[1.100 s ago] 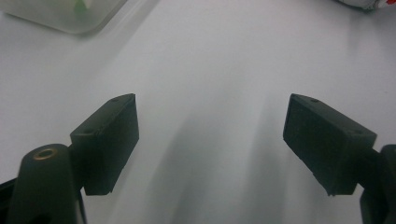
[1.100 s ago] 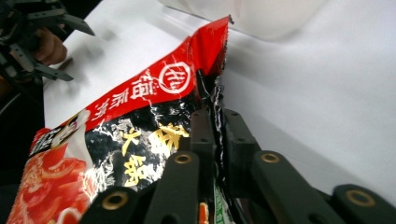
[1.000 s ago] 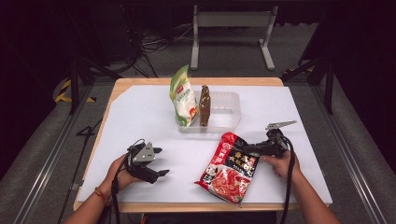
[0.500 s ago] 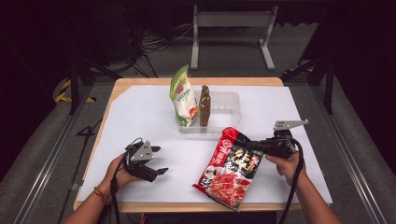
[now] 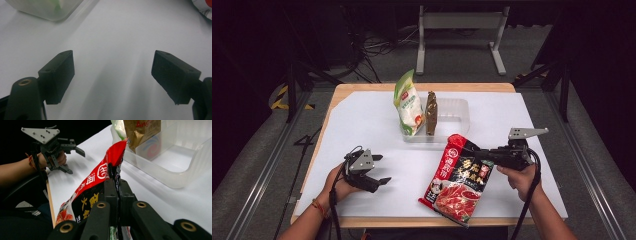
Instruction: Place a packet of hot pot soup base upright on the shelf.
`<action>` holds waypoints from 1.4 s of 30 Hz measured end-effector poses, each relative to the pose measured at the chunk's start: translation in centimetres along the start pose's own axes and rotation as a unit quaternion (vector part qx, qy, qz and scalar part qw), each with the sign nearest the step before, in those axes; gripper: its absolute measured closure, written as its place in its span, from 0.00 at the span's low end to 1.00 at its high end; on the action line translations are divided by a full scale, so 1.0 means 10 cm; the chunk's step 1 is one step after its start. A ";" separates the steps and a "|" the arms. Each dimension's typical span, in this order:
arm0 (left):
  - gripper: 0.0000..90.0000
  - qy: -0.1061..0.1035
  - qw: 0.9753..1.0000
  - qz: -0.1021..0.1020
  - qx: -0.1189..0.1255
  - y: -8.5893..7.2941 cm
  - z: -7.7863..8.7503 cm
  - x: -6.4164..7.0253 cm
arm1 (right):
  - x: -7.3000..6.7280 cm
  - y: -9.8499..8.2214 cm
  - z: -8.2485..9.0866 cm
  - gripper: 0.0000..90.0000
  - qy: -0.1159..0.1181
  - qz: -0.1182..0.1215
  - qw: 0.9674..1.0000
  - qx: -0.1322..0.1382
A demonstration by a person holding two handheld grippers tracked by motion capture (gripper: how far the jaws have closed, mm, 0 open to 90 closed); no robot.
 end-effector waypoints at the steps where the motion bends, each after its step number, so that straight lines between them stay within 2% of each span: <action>1: 0.22 0.000 1.000 0.000 0.000 0.00 0.00 0.00 | 0.00 0.00 0.00 0.98 0.000 0.000 1.000 0.000; 10: 0.22 0.005 1.000 0.002 0.007 0.00 0.03 0.02 | -0.18 0.12 0.08 0.99 0.000 0.027 1.000 0.016; 13: 0.22 0.005 1.000 0.007 0.007 -0.01 0.04 0.00 | -0.20 0.17 0.10 0.99 0.004 0.027 0.999 0.023; 20: 0.22 0.009 1.000 0.006 0.013 0.01 0.06 0.01 | -0.29 0.26 0.14 0.99 -0.002 0.039 0.999 0.030; 22: 0.22 0.011 1.000 -0.001 0.009 0.02 0.05 0.03 | -0.33 0.29 0.17 0.99 -0.014 0.046 0.998 0.033; 25: 0.22 0.010 1.000 -0.001 0.006 0.01 0.05 0.04 | -0.34 0.31 0.19 0.99 -0.014 0.047 0.998 0.033; 28: 0.22 0.012 1.000 0.002 0.010 0.01 0.06 0.03 | -0.38 0.34 0.20 1.00 -0.024 0.059 0.997 0.032; 36: 0.21 0.014 1.000 0.007 0.016 0.01 0.07 0.02 | -0.35 0.40 0.23 0.99 -0.038 0.062 0.997 0.039; 41: 0.18 0.028 0.999 0.020 0.041 0.01 0.12 0.00 | -0.39 0.49 0.25 0.99 -0.062 0.084 0.993 0.047; 42: 0.17 0.029 0.998 0.030 0.049 0.00 0.13 -0.01 | -0.39 0.50 0.25 0.99 -0.061 0.085 0.993 0.048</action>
Point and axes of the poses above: each handheld gripper's, and its own axes: z roughly backward along the jaws, y roughly out of its top, x roughly to its right, the point moved 3 cm from there along -z, roughly forward along the jaws, and after that the axes turned 13 degrees about -y, right-handed, at the moved point
